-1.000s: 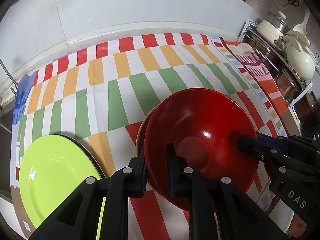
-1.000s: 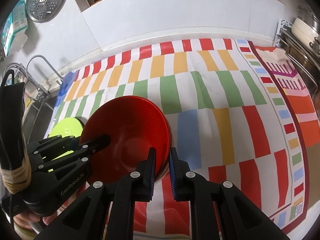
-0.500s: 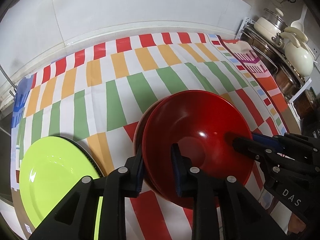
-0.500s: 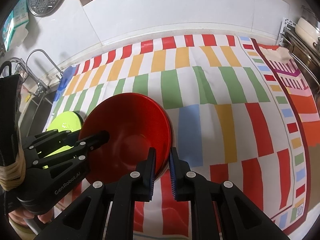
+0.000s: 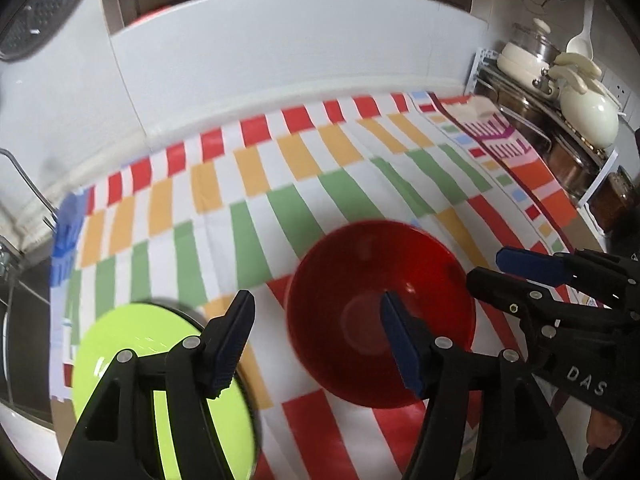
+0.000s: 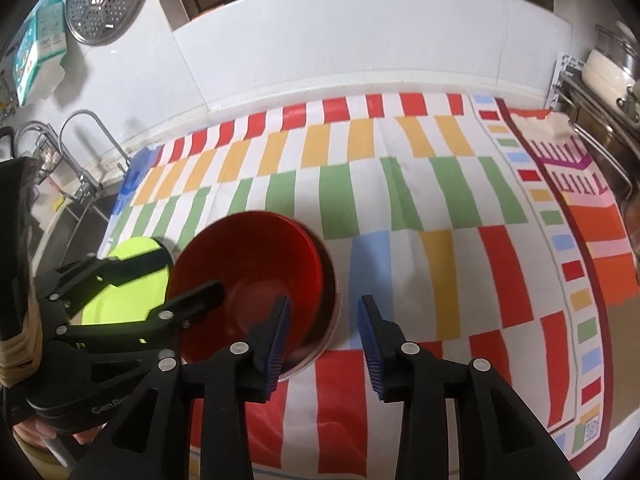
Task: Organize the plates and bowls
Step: 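Open the left tool to set the red-and-black bowl down, then close the left tool on the rim of the stacked bowls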
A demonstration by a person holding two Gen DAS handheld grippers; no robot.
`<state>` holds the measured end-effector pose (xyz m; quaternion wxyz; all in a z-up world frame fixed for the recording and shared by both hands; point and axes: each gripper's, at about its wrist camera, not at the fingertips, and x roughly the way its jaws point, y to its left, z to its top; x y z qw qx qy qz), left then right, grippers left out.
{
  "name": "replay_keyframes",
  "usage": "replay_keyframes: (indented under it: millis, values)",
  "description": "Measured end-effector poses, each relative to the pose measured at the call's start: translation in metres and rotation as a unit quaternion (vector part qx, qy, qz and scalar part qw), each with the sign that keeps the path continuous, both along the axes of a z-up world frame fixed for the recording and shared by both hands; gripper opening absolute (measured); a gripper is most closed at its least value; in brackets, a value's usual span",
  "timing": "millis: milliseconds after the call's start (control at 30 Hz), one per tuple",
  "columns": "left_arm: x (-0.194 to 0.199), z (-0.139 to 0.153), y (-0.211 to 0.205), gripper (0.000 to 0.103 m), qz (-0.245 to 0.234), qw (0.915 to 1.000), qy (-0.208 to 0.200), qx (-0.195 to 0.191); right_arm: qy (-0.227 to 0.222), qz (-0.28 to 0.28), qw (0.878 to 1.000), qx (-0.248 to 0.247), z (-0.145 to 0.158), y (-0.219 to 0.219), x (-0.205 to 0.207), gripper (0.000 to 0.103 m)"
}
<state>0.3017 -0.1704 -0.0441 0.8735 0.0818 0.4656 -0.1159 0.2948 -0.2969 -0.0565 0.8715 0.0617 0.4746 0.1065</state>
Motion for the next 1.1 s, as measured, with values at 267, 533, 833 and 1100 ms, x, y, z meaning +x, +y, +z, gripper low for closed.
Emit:
replay_keyframes:
  millis: [267,533,833,1100]
  values:
    - [0.001,0.005,0.01,0.068,0.015,0.9997,-0.013,0.016,-0.015,-0.017,1.0,-0.003,0.005,-0.004,0.003,0.043]
    - [0.005,-0.01,0.018,0.073,0.032,0.9992,0.004,0.023,-0.01,-0.03,0.999,-0.003,-0.004,-0.005,0.009,0.043]
    - [0.014,-0.037,0.019,0.074,0.034,0.9982,0.047,0.01,0.024,-0.025,0.999,0.01,-0.027,-0.004,0.017,0.043]
    - [0.023,-0.054,0.018,0.073,0.036,0.9964,0.076,-0.012,0.05,-0.019,0.998,0.031,-0.043,-0.002,0.022,0.043]
